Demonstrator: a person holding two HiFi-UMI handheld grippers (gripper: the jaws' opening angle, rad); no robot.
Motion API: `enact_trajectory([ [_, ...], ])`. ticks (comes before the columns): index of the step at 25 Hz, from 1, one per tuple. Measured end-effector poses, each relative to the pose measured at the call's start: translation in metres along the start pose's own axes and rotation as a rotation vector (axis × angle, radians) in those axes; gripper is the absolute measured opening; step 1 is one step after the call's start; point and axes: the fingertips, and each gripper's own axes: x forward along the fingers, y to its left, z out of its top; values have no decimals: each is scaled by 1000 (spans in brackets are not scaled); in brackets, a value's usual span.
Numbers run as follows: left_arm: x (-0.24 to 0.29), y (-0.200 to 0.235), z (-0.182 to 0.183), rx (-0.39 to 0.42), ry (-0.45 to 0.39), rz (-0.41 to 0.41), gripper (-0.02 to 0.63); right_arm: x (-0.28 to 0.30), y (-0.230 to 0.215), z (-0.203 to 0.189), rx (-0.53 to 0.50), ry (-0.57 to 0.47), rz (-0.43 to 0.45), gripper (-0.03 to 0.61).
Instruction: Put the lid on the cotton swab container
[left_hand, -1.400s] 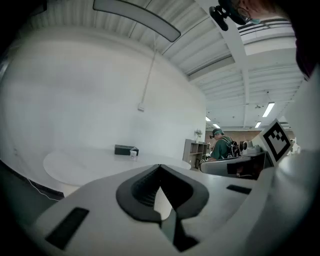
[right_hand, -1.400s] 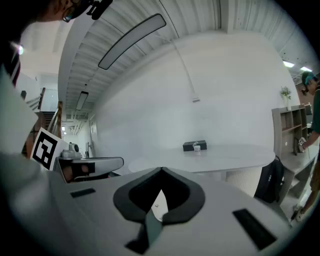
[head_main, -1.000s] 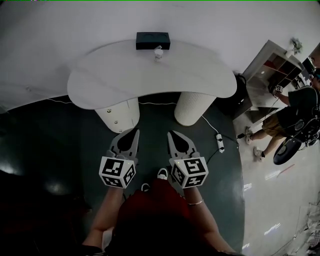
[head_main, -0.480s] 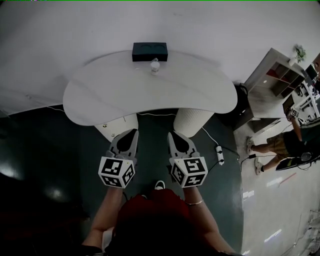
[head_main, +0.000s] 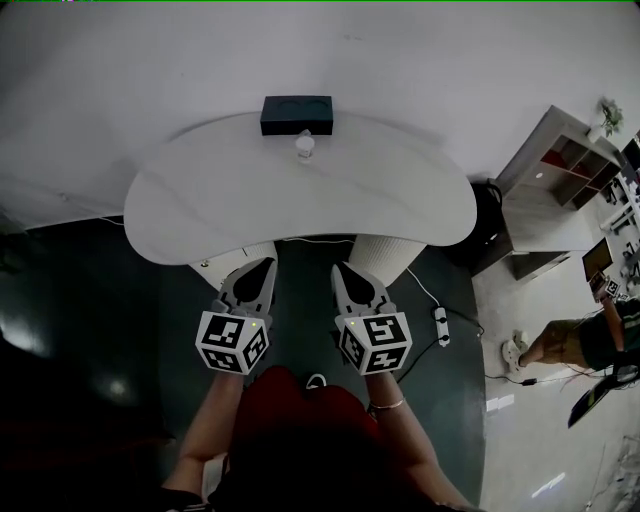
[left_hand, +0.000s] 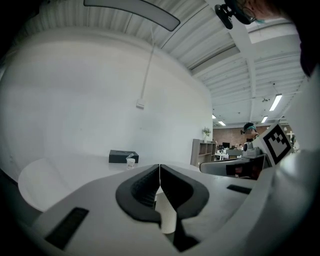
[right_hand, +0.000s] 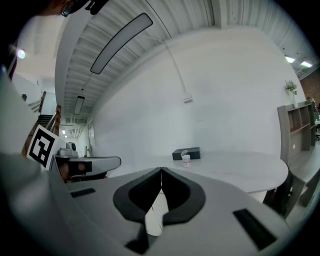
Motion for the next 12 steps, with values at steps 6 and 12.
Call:
enact_trajectory([
  [6, 24, 4, -3, 19, 28, 11, 25, 16, -16, 4, -8, 4, 8, 15],
  [12, 54, 22, -6, 17, 39, 18, 25, 42, -32, 3, -13, 21, 2, 15],
])
